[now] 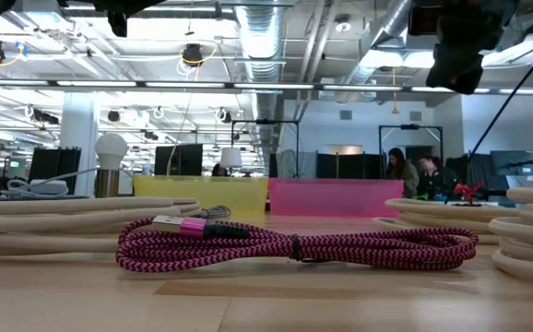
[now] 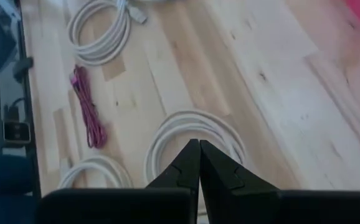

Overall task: Pick & Place USB Port
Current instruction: Put the large white charger cable into the yellow bin

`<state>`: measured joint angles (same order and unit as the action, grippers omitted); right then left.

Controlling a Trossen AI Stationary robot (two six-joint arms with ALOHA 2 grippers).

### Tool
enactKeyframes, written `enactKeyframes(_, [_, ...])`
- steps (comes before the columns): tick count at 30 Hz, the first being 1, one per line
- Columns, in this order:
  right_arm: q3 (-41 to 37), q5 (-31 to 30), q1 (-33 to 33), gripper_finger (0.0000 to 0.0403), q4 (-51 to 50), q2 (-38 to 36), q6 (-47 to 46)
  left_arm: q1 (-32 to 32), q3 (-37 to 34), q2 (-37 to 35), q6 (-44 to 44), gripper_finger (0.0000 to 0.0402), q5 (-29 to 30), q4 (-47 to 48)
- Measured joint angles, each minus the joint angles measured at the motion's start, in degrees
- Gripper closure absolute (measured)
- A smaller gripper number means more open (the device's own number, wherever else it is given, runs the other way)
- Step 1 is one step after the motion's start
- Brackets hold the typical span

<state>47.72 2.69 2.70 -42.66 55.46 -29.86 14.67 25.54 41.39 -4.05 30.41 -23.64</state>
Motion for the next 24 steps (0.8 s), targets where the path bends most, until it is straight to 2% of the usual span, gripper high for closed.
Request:
enactKeyframes(8, [0.1, 0.5, 0.3, 0.0401, 1.7, 0.0, 0.2, 0.0, 0.0, 0.0, 0.0, 0.039, 0.0, 0.0])
enactKeyframes(14, [0.1, 0.5, 0.7, 0.0398, -0.6, 0.8, 0.2, 0.0, 0.0, 0.0, 0.0, 0.039, 0.0, 0.0])
enactKeyframes(17, [0.1, 0.5, 1.5, 0.0379, -2.4, 2.2, 0.3, 0.0, 0.0, 0.0, 0.0, 0.039, 0.0, 0.0])
enactKeyframes(24, [0.1, -0.2, 2.6, 0.0308, -3.7, 9.9, 0.3, 0.0, 0.0, 0.0, 0.0, 0.039, 0.0, 0.0])
